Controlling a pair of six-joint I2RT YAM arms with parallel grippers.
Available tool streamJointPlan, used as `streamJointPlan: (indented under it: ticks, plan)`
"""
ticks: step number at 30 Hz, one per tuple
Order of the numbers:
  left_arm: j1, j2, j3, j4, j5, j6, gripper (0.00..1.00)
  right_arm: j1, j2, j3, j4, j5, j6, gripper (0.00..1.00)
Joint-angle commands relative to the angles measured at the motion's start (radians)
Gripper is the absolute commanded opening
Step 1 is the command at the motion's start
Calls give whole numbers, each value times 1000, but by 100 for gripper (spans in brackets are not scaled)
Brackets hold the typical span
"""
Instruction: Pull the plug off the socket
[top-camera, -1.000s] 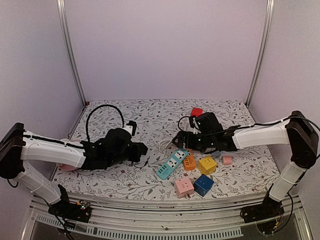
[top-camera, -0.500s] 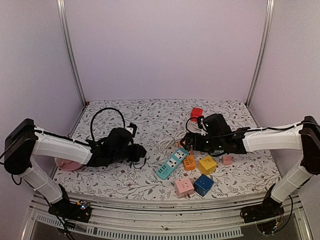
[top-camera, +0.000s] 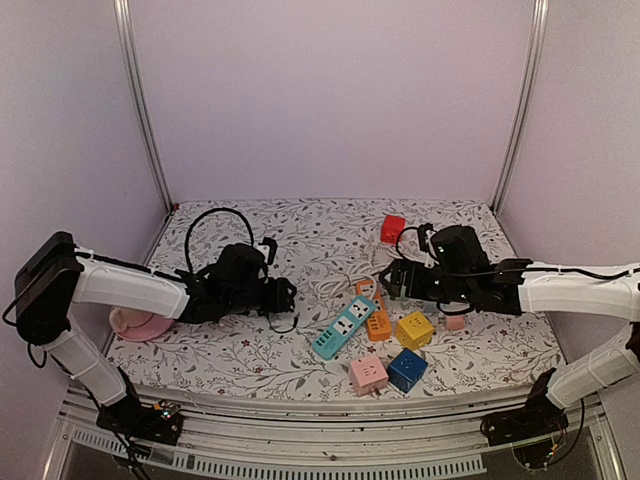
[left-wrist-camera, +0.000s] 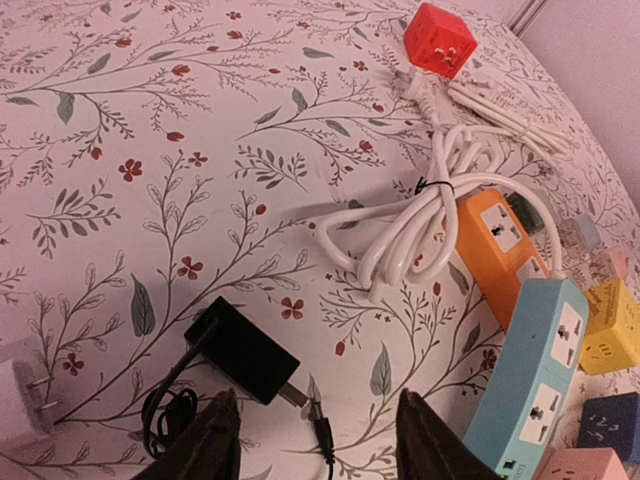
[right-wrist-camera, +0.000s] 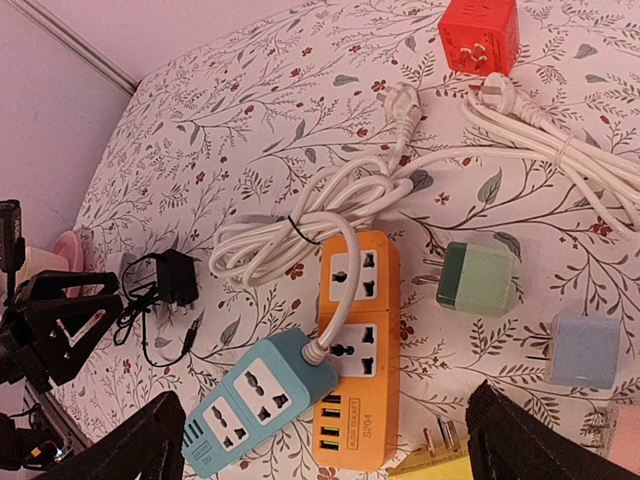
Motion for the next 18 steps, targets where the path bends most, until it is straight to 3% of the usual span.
streamJointPlan:
  ticks: [1,13,18]
  plan:
    - [14,15,18,15,16,6,55,7,-56,-27,-39,55,-16,99]
    - [14,-35,5,13,17,16,73,-15,-130,-45,-69,94,-31,99]
    - [14,-71,-5,9,9,19,93,-24,-149,-53,-75,99,-32,99]
